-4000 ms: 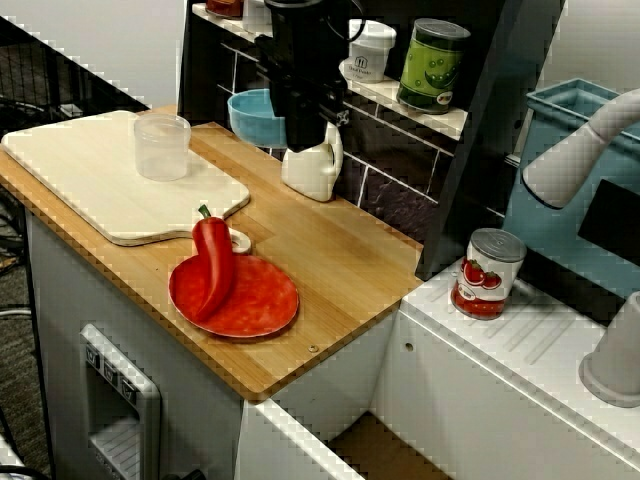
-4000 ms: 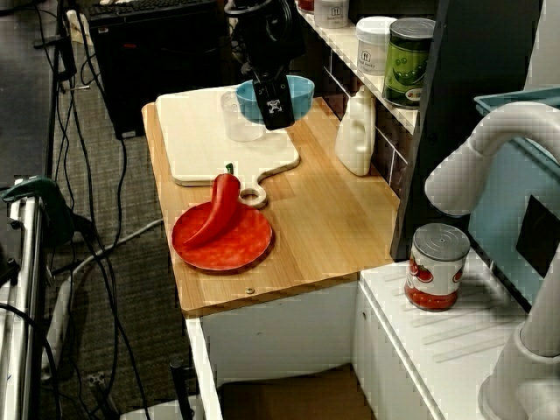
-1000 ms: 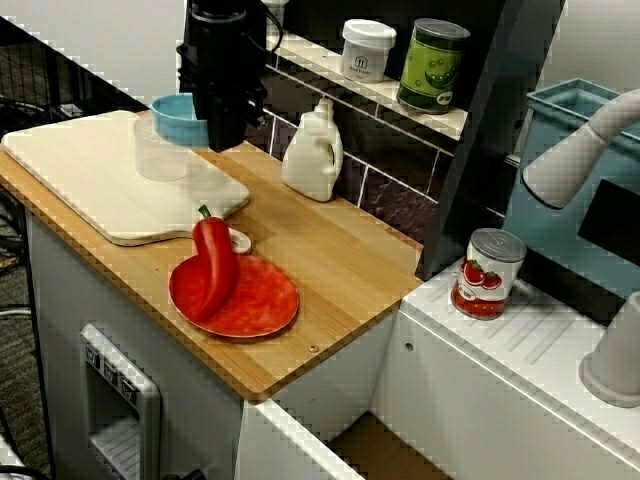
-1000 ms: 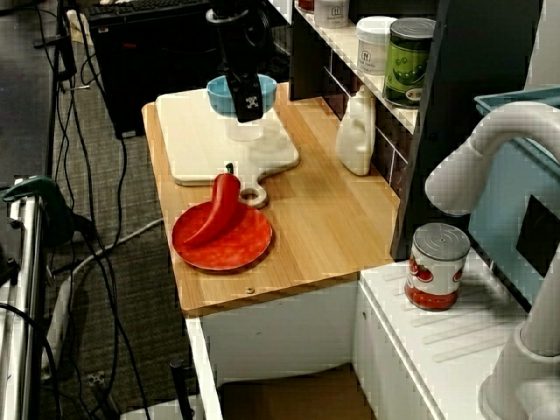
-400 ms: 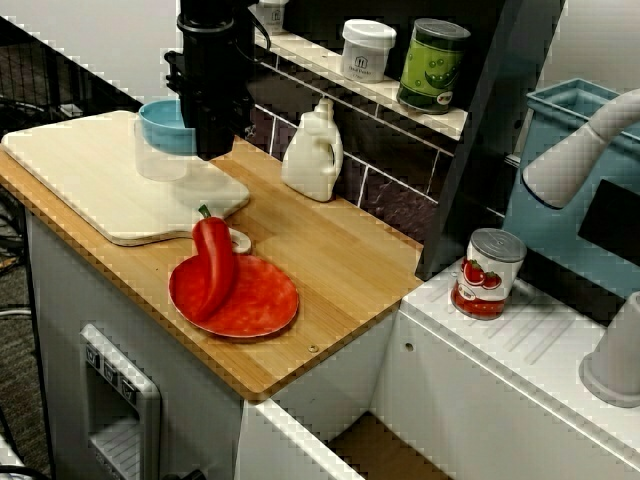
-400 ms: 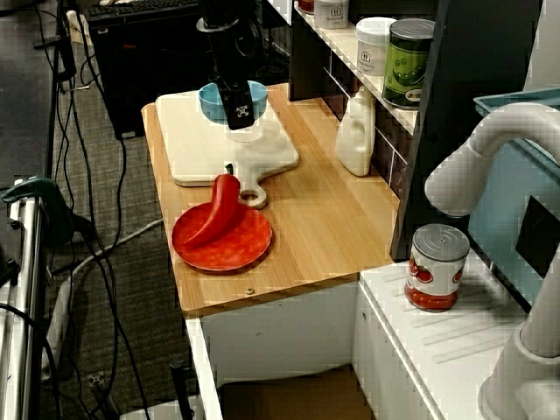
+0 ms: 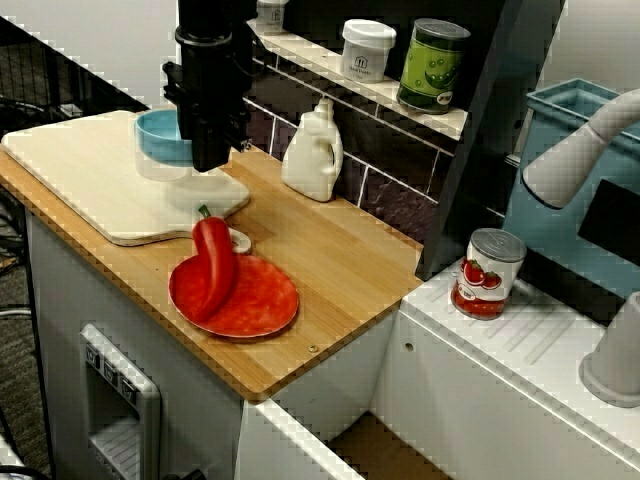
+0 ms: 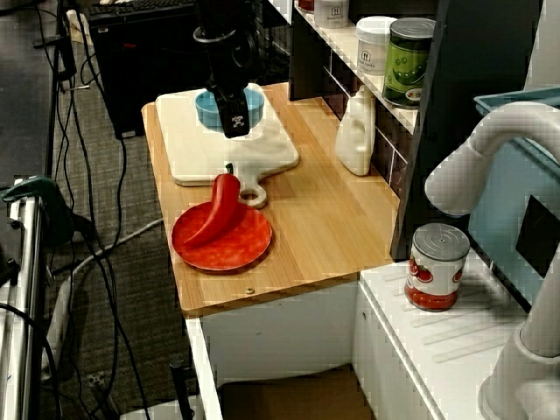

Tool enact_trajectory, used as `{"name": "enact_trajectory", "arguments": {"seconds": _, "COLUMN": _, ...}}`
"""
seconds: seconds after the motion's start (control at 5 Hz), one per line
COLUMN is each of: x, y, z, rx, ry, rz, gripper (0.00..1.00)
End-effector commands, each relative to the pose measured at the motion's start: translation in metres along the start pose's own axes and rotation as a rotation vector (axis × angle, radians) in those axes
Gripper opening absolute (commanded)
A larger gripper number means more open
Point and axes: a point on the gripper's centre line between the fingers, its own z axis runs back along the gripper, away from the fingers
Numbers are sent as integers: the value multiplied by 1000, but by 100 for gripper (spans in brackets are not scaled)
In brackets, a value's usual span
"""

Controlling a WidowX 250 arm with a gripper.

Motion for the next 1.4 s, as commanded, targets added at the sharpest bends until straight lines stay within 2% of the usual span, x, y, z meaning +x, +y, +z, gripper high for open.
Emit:
{"name": "enact_trajectory", "arguments": {"seconds": 0.0, "x": 3, "y": 0, "z": 6, "rx": 38, "ry": -44, "rz": -8, "gripper": 0}}
{"name": "enact_trajectory", "arguments": {"seconds": 1.2, "x": 11, "y": 2, "z": -9, "rx": 63, "ry": 2, "rz": 10, "gripper": 0}}
